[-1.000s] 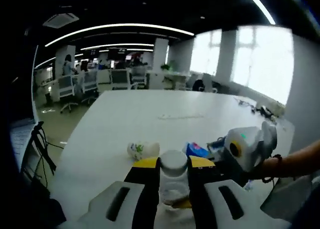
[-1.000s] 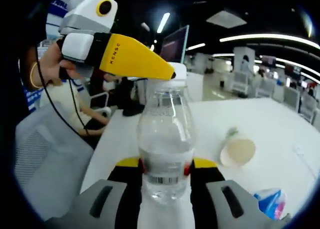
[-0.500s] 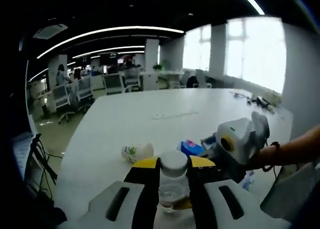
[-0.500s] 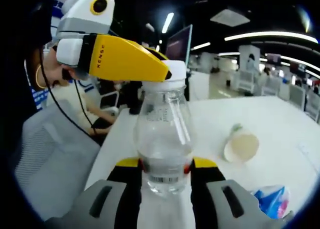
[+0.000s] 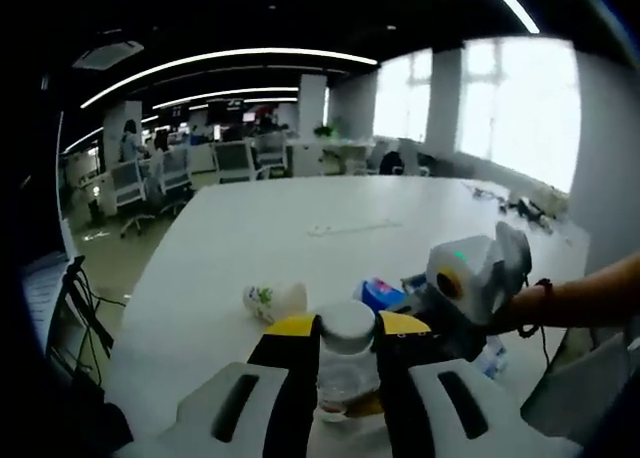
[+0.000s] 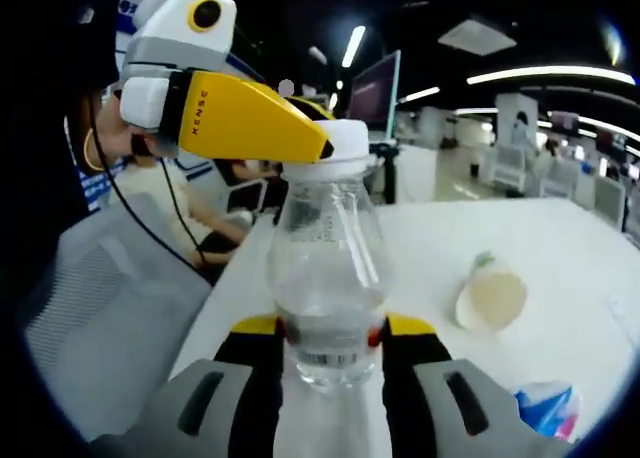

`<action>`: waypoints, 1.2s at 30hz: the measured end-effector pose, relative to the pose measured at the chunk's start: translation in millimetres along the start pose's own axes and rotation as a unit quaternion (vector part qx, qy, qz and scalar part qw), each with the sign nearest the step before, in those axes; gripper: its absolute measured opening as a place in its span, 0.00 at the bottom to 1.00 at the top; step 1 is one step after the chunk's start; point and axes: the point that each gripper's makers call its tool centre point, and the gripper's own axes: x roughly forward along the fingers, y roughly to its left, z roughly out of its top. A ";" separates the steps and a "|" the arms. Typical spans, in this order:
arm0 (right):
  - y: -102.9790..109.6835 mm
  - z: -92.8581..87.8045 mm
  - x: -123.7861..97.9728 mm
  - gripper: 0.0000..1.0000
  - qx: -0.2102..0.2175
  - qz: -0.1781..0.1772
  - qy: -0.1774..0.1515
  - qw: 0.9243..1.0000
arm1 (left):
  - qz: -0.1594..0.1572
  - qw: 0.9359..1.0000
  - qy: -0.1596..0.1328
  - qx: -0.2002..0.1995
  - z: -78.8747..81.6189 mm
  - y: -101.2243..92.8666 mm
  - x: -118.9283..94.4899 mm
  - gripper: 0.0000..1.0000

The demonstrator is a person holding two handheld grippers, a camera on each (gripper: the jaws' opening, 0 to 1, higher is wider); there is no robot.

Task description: Arrange the tabletop items into an orderly group along one side of the table until the central work area is clear of visible clutter.

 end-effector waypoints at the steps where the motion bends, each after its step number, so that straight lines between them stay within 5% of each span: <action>1: 0.0 0.1 0.0 0.35 0.001 -0.001 0.000 1.000 | -0.001 1.000 -0.004 0.009 -0.4 -0.2 0.2 0.20; 15: 1.1 1.0 2.6 0.36 0.005 -0.022 0.007 1.000 | -0.015 1.000 -0.012 0.004 -6.0 -4.0 0.0 0.31; 19: -3.0 9.7 2.9 0.50 0.022 -0.039 -0.017 0.999 | -0.022 1.000 -0.012 0.011 -6.7 -6.6 -1.5 0.34; 27: -1.4 3.7 -1.8 0.68 0.032 -0.061 0.002 0.998 | -0.008 0.999 -0.034 0.012 -2.5 -1.1 -4.4 0.55; 36: 0.1 5.4 -20.8 0.86 0.066 -0.092 -0.015 0.993 | 0.001 0.999 -0.033 -0.001 -7.2 5.4 -3.2 0.73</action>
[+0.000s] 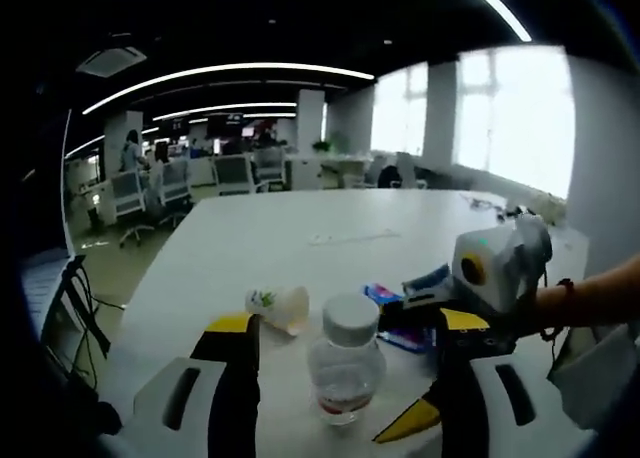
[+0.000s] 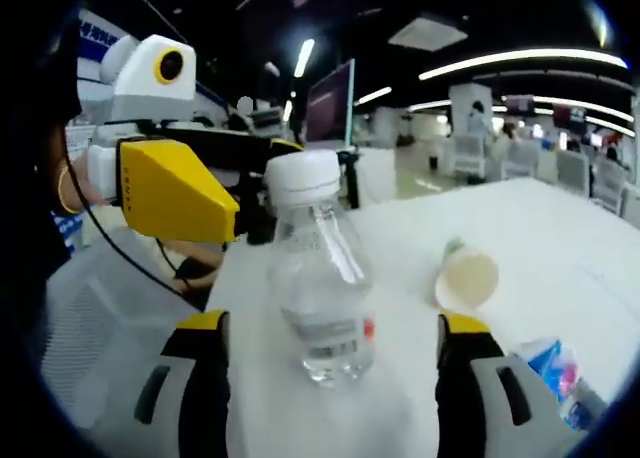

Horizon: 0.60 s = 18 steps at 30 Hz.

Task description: Arrange the tabletop items into an orderly group along one side of the table until the central work area is clear of visible clutter.

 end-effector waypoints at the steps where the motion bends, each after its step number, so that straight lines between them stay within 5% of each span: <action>1: 1.5 0.8 -2.3 0.89 0.000 -0.002 0.000 1.000 | 0.000 1.000 -0.001 0.003 -0.1 0.1 0.0 0.74; 7: 6.5 6.7 -14.8 0.99 0.010 -0.013 -0.012 1.000 | 0.006 1.000 -0.007 0.002 0.4 3.3 1.4 0.81; 18: 11.0 4.7 -54.4 1.00 0.039 -0.052 -0.022 0.998 | 0.019 1.000 -0.012 -0.016 -3.1 14.3 4.0 0.94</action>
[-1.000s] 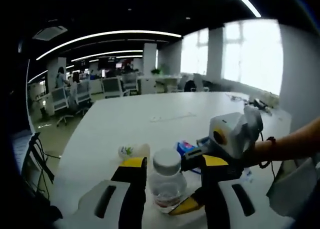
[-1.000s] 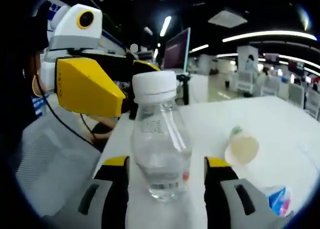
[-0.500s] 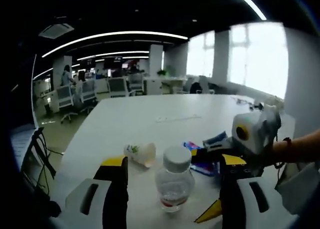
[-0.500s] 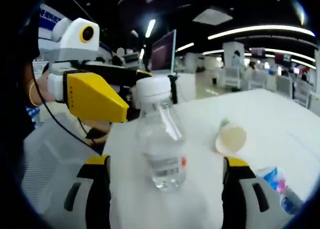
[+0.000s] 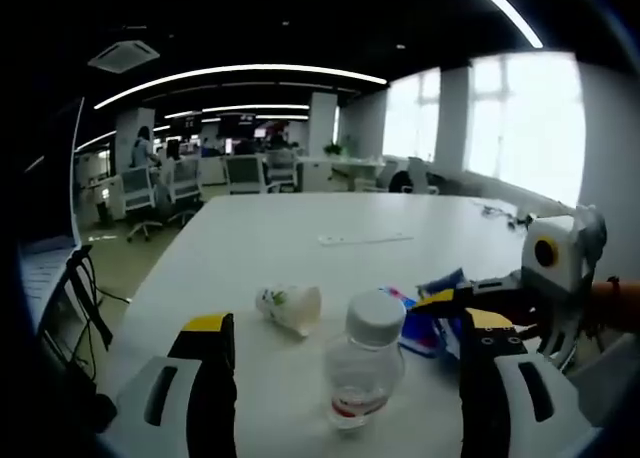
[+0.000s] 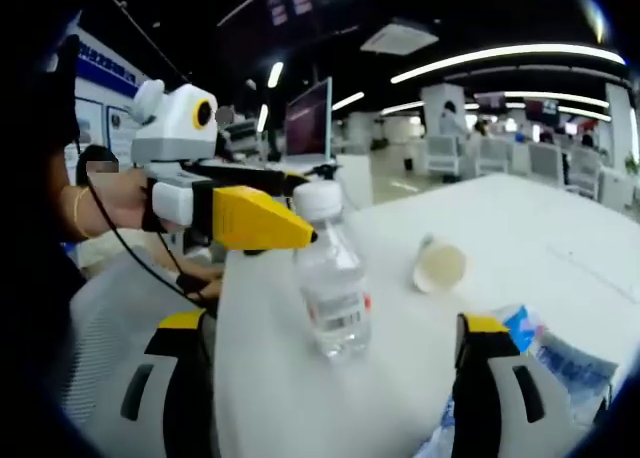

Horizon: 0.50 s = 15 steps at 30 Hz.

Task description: Arrange the tabletop items into an orderly group along one side of the table until the central work area is clear of visible clutter.

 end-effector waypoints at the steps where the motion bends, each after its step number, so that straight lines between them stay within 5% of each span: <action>1: -0.7 -0.2 -3.1 1.00 0.001 -0.004 -0.001 1.000 | 0.002 1.000 0.000 -0.001 -0.7 1.8 0.2 0.96; 15: -14.1 -1.2 -42.4 1.00 0.020 -0.063 -0.019 0.998 | 0.018 1.000 0.017 0.012 -16.8 10.4 3.7 1.00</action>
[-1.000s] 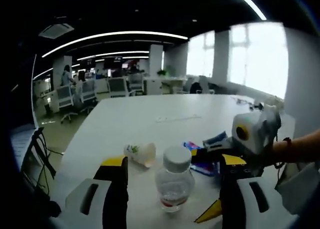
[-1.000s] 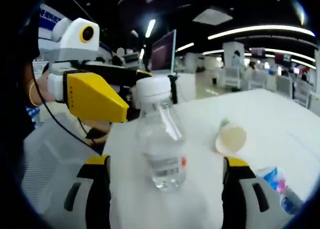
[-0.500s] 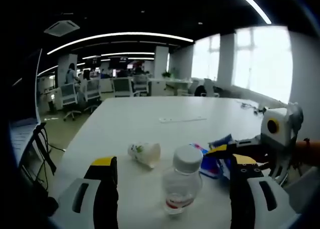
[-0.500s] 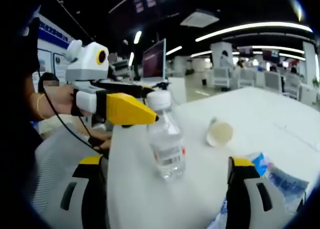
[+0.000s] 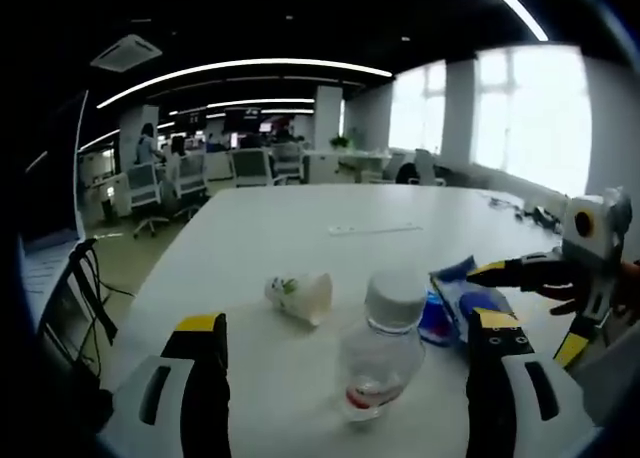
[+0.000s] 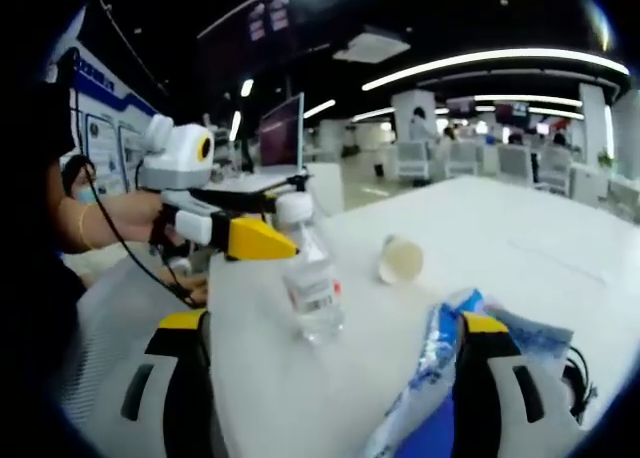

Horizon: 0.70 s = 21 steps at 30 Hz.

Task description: Arrange the tabletop items into an orderly group along one side of the table until the central work area is clear of visible clutter.

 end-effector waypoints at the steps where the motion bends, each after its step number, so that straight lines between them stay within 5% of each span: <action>1: -1.1 -0.5 -2.1 1.00 0.002 -0.004 -0.001 1.000 | 0.000 1.000 0.002 0.004 -1.6 0.2 0.1 0.99; 21: -20.5 -5.8 -33.6 1.00 0.030 -0.067 -0.015 0.997 | -0.018 0.997 -0.001 0.075 -22.8 -12.9 7.6 0.79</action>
